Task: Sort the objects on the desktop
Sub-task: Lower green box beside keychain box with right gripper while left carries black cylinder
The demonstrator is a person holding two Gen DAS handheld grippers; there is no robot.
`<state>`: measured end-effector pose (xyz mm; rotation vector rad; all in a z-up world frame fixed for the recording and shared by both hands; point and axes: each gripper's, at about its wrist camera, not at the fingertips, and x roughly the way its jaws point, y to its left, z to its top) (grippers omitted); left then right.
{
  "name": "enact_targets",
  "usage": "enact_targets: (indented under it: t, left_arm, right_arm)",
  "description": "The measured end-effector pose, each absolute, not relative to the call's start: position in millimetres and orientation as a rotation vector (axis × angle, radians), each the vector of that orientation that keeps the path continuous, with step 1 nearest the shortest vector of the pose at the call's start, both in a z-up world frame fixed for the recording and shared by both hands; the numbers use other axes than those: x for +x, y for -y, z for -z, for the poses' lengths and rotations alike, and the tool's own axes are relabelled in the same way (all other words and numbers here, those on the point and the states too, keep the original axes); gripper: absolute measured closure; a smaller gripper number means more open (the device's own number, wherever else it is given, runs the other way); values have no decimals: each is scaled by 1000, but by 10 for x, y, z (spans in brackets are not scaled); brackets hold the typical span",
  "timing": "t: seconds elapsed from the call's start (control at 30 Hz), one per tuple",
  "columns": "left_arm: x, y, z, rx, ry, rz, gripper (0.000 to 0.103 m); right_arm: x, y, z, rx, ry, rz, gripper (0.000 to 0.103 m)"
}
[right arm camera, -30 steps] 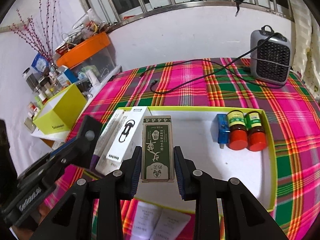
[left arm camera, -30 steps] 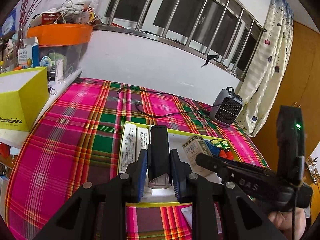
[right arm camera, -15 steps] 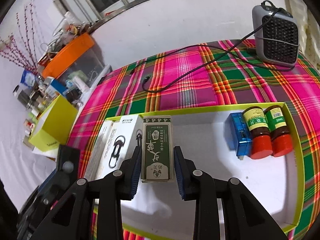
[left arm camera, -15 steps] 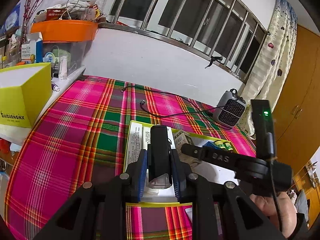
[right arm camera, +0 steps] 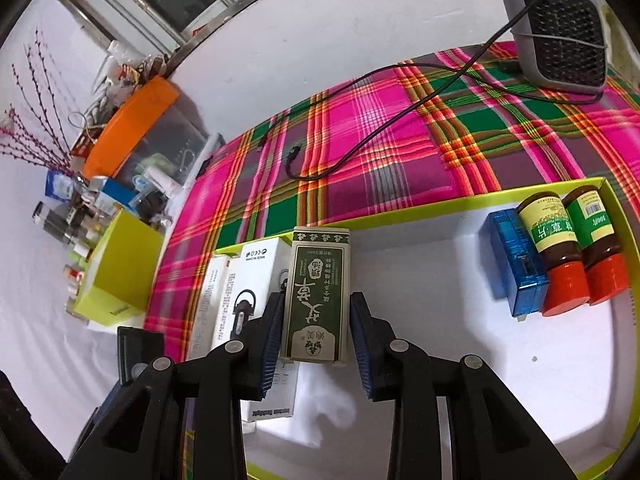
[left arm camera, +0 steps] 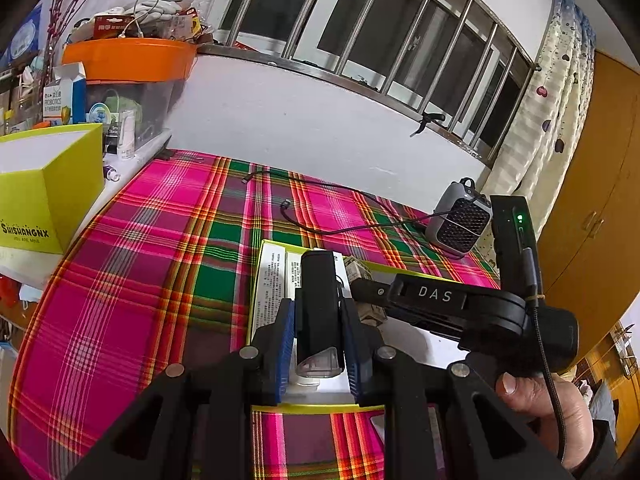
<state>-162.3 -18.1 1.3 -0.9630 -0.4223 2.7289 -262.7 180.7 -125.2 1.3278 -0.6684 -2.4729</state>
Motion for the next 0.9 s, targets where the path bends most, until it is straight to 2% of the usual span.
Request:
enact_targets:
  t: [0.47,0.67,0.9]
  left_arm:
    - [-1626,160,-4,-969,420,-2727,79]
    - [-1622,160,-3,-965,412,-2725,79]
    - [-1640,124,22,-976,389,-2721,79]
  right_arm:
    - [-2568,-1879,1205,1261,740,2450,67]
    - [-2599,-1853,1223,1279,697,2448,74]
    - [-2472,-1896,1140,1249,646,2454,75]
